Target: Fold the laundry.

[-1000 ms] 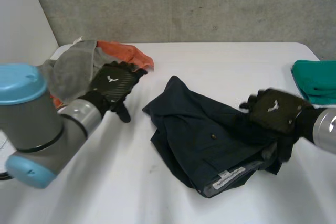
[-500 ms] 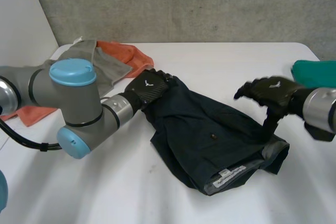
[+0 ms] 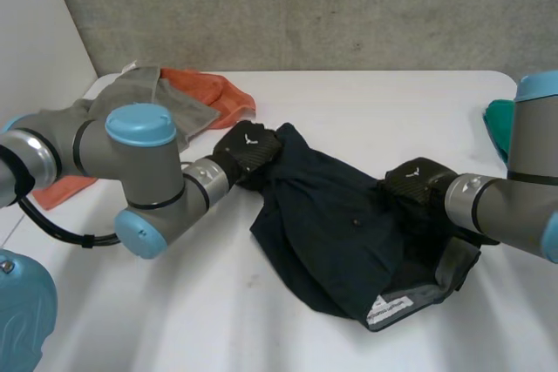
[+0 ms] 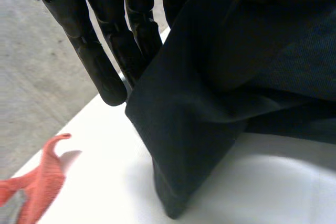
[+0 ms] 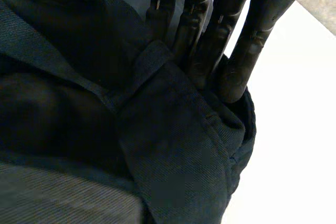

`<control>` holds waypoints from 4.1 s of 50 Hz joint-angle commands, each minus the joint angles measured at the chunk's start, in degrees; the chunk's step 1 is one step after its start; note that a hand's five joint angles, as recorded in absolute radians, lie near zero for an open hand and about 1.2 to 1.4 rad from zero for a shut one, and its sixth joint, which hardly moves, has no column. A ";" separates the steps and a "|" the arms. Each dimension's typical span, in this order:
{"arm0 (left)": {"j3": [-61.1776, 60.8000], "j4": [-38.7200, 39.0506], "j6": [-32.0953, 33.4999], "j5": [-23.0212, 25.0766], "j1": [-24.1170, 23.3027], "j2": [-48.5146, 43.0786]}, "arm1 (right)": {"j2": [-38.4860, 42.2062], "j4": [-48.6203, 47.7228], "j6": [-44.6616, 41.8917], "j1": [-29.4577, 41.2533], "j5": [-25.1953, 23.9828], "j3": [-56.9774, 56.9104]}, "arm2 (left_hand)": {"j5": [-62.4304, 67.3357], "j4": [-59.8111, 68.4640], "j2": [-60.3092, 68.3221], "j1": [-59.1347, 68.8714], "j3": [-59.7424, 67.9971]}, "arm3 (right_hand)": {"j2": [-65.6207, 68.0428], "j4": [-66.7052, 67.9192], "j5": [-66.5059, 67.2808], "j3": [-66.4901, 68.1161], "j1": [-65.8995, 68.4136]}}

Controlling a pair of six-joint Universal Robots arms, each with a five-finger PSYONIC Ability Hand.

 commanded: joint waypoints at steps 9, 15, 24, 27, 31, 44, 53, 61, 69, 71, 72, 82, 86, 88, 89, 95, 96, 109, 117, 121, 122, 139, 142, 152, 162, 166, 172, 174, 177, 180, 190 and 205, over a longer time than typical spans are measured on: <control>15.24 9.98 -0.62 -12.21 -1.77 -0.38 | 2.78 -24.46 1.29 0.44 6.51 -18.40 | 15.02 13.66 13.90 16.15 14.37 | 13.65 12.03 15.19 13.25 24.32; 18.06 18.76 -0.71 -19.85 -3.70 5.32 | -2.67 -46.35 3.13 1.41 6.78 -19.64 | 15.03 13.66 13.91 16.15 14.38 | 13.65 12.03 15.19 13.25 24.32; 5.42 26.52 -0.98 -21.97 -6.07 16.05 | -6.98 -51.30 8.05 1.67 2.83 -18.33 | 15.03 13.66 13.91 16.15 14.38 | 13.65 12.03 15.19 13.25 24.32; -1.70 26.25 -1.06 -21.98 -7.66 19.13 | -7.34 -50.60 8.84 1.67 1.24 -16.31 | 15.03 13.66 13.91 16.15 14.38 | 13.65 12.03 15.19 13.25 24.32; -12.42 25.38 -1.06 -22.15 -9.15 22.64 | -7.51 -47.88 9.29 1.15 -1.13 -11.21 | 15.03 13.66 13.91 16.15 14.38 | 13.65 12.03 15.19 13.25 24.32; -36.51 21.16 -3.26 -24.43 -14.07 23.27 | -3.73 -32.06 4.99 0.97 -6.85 7.59 | 8.01 6.64 6.89 9.13 7.36 | 13.65 12.03 15.19 13.25 24.32; -37.40 9.57 -4.84 -26.28 -14.52 25.11 | -4.79 -22.74 -2.22 0.97 -6.76 12.96 | -46.99 -48.35 -48.11 -45.86 -47.64 | 13.65 12.03 15.19 13.25 24.32; -36.26 4.63 -7.12 -24.26 -9.86 33.11 | -8.82 -17.55 -1.09 -0.78 -6.76 15.25 | -52.06 -53.43 -53.18 -50.94 -52.72 | -45.33 -46.94 -43.79 -45.72 -34.66; -32.22 3.93 -10.11 -18.12 -2.31 35.75 | -14.19 -17.28 6.90 -2.81 -6.50 16.31 | -51.06 -52.42 -52.18 -49.93 -51.71 | -45.84 -47.45 -44.30 -46.24 -35.17; -31.60 3.67 -10.47 -16.62 -0.72 35.49 | -15.42 -17.11 10.24 -3.51 -6.41 16.39 | -51.05 -52.42 -52.17 -49.93 -51.71 | -45.34 -46.95 -43.80 -45.73 -34.66; -30.90 3.06 -10.73 -15.40 0.76 35.14 | -15.94 -17.11 11.30 -3.77 -6.41 16.39 | -50.56 -51.92 -51.67 -49.43 -51.21 | -45.34 -46.95 -43.80 -45.73 -34.66; -25.19 -3.10 -14.42 -12.48 4.65 26.70 | -19.73 -17.11 20.79 -5.18 -5.53 14.91 | -45.34 -46.71 -46.46 -44.22 -45.99 | -45.84 -47.45 -44.30 -46.23 -35.16; -21.85 -4.77 -14.86 -12.40 4.73 22.05 | -19.73 -16.41 23.78 -5.01 -5.00 12.54 | -42.32 -43.68 -43.44 -41.19 -42.97 | -45.34 -46.95 -43.80 -45.73 -34.67; -20.44 -5.12 -14.78 -12.40 4.65 19.67 | -19.47 -15.53 24.84 -4.92 -4.83 11.57 | -41.80 -43.17 -42.92 -40.68 -42.46 | -45.17 -46.78 -43.63 -45.56 -34.50; -20.00 -5.12 -14.77 -12.40 4.65 18.88 | -18.94 -14.74 25.36 -4.66 -4.74 10.52 | -41.30 -42.67 -42.42 -40.18 -41.96 | -44.84 -46.45 -43.30 -45.23 -34.16; -18.07 -4.77 -14.69 -12.22 4.47 15.54 | -14.29 -11.66 26.07 -4.22 -4.13 5.94 | -38.11 -39.48 -39.23 -36.99 -38.77 | -44.50 -46.11 -42.96 -44.89 -33.82; -17.80 -4.68 -14.60 -12.22 4.47 15.01 | -13.41 -11.22 26.07 -4.13 -3.78 5.07 | -37.60 -38.97 -38.72 -36.48 -38.26 | -44.50 -46.11 -42.96 -44.89 -33.82; -11.30 -4.42 -14.16 -12.66 4.03 7.01 | -4.01 -8.85 29.48 -1.14 1.32 -2.67 | -7.86 -9.22 -8.98 -6.73 -8.51 | -43.15 -44.76 -41.61 -43.55 -32.48; -11.03 -4.33 -14.16 -12.66 4.03 7.27 | 1.01 -7.27 34.16 0.88 1.06 -7.60 | 15.01 13.65 13.89 16.14 14.36 | -42.31 -43.92 -40.77 -42.70 -31.63; -11.65 -4.33 -14.16 -13.10 3.85 7.88 | 3.82 -7.09 34.25 1.24 1.41 -10.84 | 15.03 13.66 13.91 16.15 14.38 | -42.31 -43.92 -40.77 -42.70 -31.64; -11.82 -4.42 -14.16 -13.27 3.85 8.50 | 4.70 -7.00 34.25 1.24 1.50 -11.55 | 15.03 13.66 13.91 16.15 14.38 | -42.14 -43.75 -40.60 -42.54 -31.47; -16.83 -5.12 -14.16 -13.19 4.73 27.65 | -4.13 -4.45 15.04 1.15 0.97 -12.28 | 15.03 13.66 13.91 16.15 14.38 | 13.65 12.03 15.19 13.25 24.32; -19.72 -5.65 -14.07 -13.01 4.65 33.80 | -9.52 -3.84 7.55 0.71 1.32 -9.02 | 15.03 13.66 13.91 16.15 14.38 | 13.65 12.03 15.19 13.25 24.32; -31.06 -6.79 -13.81 -12.22 4.56 50.24 | -23.59 2.40 -11.98 0.44 1.85 5.14 | 15.03 13.66 13.91 16.15 14.38 | 13.65 12.03 15.19 13.25 24.32; -40.47 -6.35 -3.63 -13.01 3.77 45.61 | -20.53 5.40 -14.62 0.53 1.41 9.98 | 15.03 13.66 13.91 16.15 14.38 | 13.65 12.03 15.19 13.25 24.32; -40.39 -6.27 -2.73 -13.01 3.50 42.43 | -16.22 3.99 -12.26 0.44 1.41 9.36 | 15.03 13.66 13.91 16.15 14.38 | 1.28 -0.33 2.82 0.88 11.95; -40.04 -5.30 -2.82 -13.10 2.01 41.55 | -12.35 3.46 -0.83 -2.10 0.10 8.31 | 15.03 13.66 13.91 16.15 14.38 | -27.14 -28.75 -25.60 -27.53 -16.46; -40.04 -4.95 -2.91 -13.10 1.92 41.64 | -12.26 3.55 1.02 -3.15 -0.78 8.31 | 15.03 13.66 13.91 16.15 14.38 | -31.69 -33.30 -30.15 -32.08 -21.01; -39.86 -4.86 -2.82 -13.01 1.83 41.81 | -12.26 3.63 3.30 -4.48 -2.36 8.05 | 15.03 13.66 13.91 16.15 14.38 | -38.10 -39.71 -36.56 -38.49 -27.42; -39.69 -4.86 -2.65 -13.01 1.83 41.99 | -12.26 4.33 4.19 -5.88 -3.24 7.17 | 15.03 13.66 13.91 16.15 14.38 | -37.94 -39.55 -36.40 -38.33 -27.26; -39.16 -5.04 -2.65 -13.19 1.66 42.43 | -12.52 11.36 4.36 -8.43 -4.12 3.74 | 15.03 13.66 13.91 16.15 14.38 | -38.44 -40.05 -36.90 -38.83 -27.76; -39.25 -5.39 -2.56 -13.27 1.48 44.98 | -15.25 12.34 19.66 -8.87 -8.78 -1.71 | 15.03 13.66 13.91 16.15 14.38 | -40.29 -41.90 -38.75 -40.68 -29.62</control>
